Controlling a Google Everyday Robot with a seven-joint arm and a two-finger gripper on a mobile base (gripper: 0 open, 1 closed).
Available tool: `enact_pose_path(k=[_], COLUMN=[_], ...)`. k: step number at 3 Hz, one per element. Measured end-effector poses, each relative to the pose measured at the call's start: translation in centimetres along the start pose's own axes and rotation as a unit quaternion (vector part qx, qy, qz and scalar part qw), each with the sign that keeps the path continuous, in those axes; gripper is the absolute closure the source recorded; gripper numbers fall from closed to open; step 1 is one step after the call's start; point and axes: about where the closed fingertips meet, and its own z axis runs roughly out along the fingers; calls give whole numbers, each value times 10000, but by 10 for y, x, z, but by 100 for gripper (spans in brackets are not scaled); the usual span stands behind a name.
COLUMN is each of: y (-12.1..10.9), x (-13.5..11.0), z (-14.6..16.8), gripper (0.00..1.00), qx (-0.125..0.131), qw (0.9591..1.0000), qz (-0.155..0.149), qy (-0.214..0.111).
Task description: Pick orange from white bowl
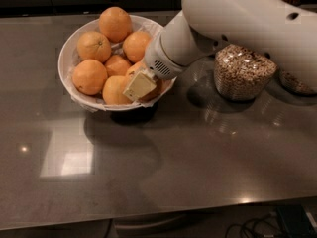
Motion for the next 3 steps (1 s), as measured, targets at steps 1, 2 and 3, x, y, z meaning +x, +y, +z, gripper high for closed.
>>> enact_pose_path(k=[1,2,3], y=[0,0,3], x=[0,0,-13], z=[0,0,-11], gripper=[100,100,100], qx=[0,0,-98], qw=[10000,10000,9996], qz=[0,0,-30], qy=[0,0,-273])
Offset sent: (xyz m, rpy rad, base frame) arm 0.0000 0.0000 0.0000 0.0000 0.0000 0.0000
